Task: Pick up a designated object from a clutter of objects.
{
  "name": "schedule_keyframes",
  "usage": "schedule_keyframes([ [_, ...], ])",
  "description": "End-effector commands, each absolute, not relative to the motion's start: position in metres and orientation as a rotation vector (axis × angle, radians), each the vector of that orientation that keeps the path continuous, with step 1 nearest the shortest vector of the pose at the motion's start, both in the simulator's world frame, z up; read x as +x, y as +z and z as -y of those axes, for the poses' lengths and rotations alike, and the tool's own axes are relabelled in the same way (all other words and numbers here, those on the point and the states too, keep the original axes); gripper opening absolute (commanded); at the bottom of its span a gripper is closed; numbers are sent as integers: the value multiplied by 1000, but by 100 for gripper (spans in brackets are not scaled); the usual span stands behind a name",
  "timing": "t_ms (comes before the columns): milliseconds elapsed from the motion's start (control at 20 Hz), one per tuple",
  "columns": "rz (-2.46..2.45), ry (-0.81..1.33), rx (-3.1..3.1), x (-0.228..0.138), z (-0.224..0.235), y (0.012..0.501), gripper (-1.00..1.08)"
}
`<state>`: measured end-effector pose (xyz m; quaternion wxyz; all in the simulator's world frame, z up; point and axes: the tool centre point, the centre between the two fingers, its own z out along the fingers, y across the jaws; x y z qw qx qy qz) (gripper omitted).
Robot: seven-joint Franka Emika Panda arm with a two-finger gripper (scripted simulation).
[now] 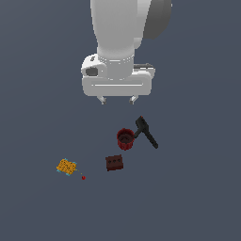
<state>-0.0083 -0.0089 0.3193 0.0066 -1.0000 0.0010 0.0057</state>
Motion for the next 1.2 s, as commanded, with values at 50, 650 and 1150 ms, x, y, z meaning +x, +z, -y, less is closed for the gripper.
schedule_keyframes([
  [50, -3, 18, -3129, -8, 9, 319, 100],
  [650, -2, 16, -3154, -5, 12, 315, 100],
  [1150, 58, 16, -3154, 1, 17, 310, 100],
])
